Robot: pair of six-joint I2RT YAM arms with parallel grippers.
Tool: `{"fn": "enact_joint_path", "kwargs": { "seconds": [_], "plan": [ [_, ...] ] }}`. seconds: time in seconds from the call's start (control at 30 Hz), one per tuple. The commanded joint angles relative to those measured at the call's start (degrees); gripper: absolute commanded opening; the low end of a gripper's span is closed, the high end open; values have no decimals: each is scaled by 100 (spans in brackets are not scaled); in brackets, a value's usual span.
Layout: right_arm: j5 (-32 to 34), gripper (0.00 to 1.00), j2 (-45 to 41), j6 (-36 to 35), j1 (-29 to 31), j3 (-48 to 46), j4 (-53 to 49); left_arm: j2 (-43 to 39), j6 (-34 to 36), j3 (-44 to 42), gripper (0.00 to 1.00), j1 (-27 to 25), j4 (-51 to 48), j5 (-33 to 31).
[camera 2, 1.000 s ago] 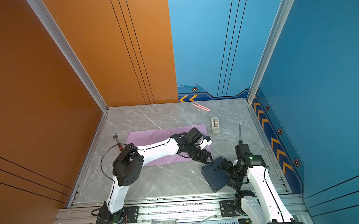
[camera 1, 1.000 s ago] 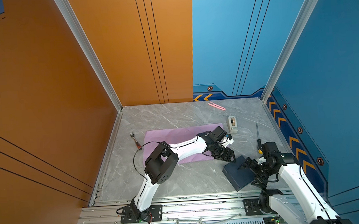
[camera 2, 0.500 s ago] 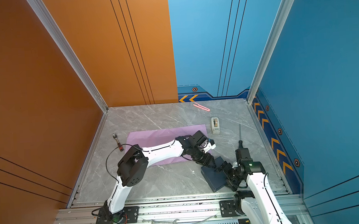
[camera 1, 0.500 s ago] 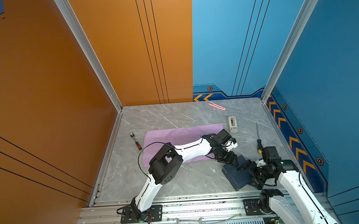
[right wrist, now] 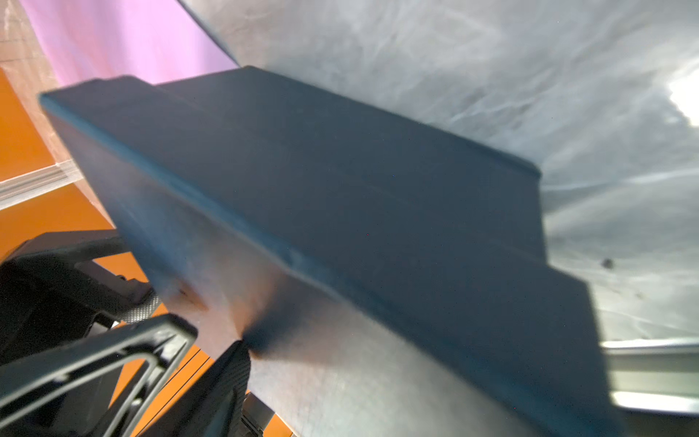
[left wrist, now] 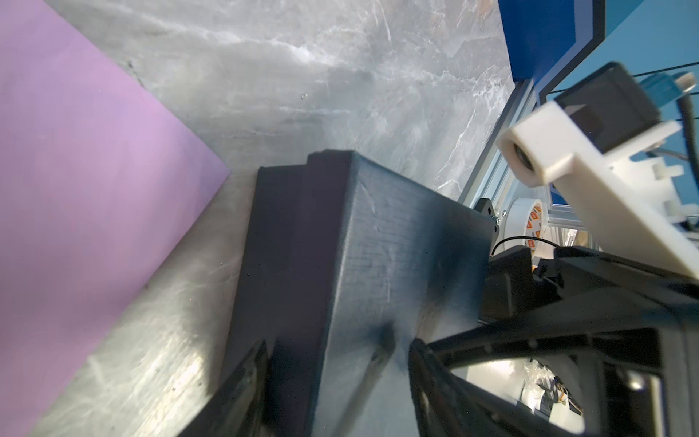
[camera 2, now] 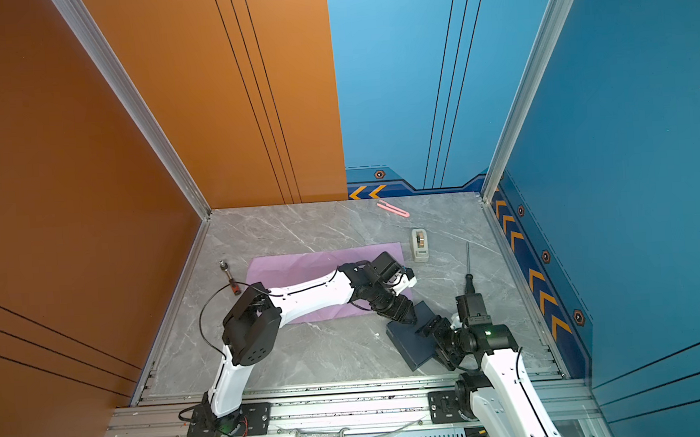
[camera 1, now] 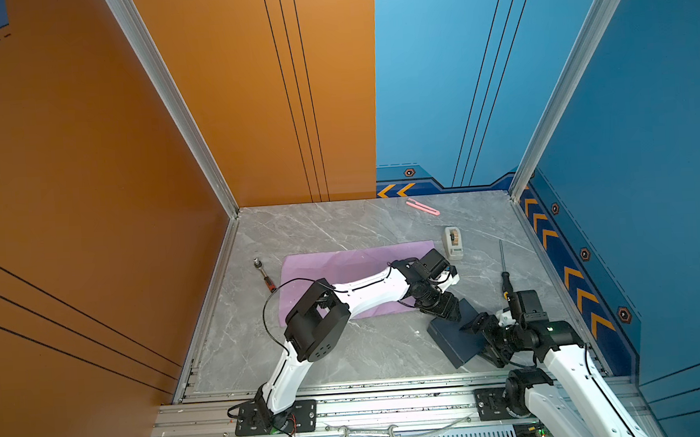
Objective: Wrap the gift box in paper
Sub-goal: 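Grasp the navy gift box with the right gripper while the left grips it, then lift the navy box with both grippers and carry it onto the pink paper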
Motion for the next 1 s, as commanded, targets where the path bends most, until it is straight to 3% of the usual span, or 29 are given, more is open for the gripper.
{"fn": "enact_joint_path", "kwargs": {
  "seconds": [0.0, 0.97],
  "plan": [
    [93, 78, -7, 280, 190, -92, 918, -456, 69, 6, 60, -194, 52, 627],
    [1511, 75, 245, 1266, 1674, -140, 3021, -1019, 330, -568, 60, 177, 52, 185]
  ]
}}
